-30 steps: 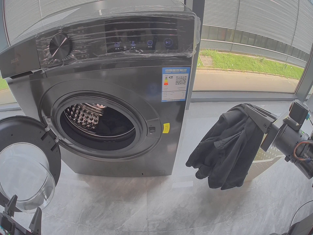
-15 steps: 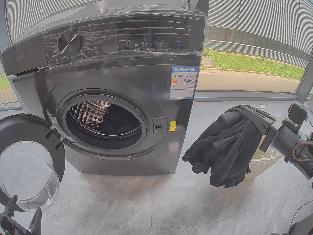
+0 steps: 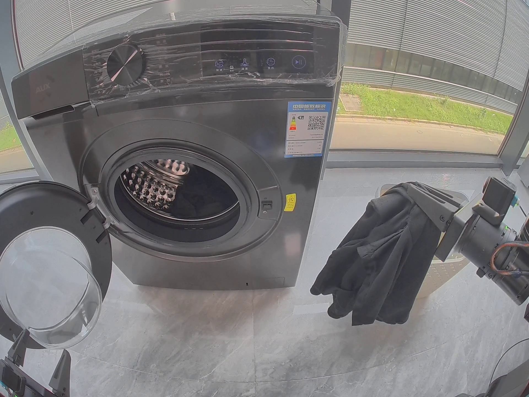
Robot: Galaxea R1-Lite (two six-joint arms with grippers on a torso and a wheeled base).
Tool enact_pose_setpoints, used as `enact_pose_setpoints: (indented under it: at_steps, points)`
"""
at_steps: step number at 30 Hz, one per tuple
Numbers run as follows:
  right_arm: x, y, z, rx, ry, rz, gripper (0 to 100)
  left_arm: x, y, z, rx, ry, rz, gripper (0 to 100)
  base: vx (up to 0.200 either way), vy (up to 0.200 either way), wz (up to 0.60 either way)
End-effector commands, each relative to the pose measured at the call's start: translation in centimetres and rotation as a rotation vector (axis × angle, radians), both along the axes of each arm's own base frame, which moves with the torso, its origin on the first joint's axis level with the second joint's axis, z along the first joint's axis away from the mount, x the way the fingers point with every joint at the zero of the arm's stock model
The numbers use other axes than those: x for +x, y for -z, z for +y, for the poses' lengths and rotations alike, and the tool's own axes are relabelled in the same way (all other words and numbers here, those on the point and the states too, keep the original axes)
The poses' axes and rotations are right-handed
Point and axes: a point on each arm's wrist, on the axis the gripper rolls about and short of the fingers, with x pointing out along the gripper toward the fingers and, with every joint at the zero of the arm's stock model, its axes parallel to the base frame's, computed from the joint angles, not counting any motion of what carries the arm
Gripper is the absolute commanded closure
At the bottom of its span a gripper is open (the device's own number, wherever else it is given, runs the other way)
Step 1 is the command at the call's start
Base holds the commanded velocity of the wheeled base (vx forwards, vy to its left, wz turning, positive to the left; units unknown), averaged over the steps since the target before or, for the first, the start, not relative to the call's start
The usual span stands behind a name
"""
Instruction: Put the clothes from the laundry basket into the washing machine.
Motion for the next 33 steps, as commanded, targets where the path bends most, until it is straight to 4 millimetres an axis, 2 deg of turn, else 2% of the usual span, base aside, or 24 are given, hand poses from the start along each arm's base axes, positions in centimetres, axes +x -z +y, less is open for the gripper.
enact_pose_setpoints:
  at_steps: [1, 18, 33]
  points:
    - [0.06, 0.06, 0.04, -0.002, 0.0, 0.002, 100, -0.01, 0.49, 0.0, 0.0, 0.0, -0.001, 0, 0.0, 0.2, 0.0]
    - [0.1, 0.05, 0.07, -0.001, -0.001, 0.003, 100, -0.01, 0.49, 0.0, 0.001, 0.0, -0.001, 0, 0.0, 0.2, 0.0]
    - [0.37, 0.6, 0.3, -0.011, -0.006, 0.025, 100, -0.01, 0.49, 0.0, 0.0, 0.0, -0.001, 0, 0.0, 0.0, 0.0]
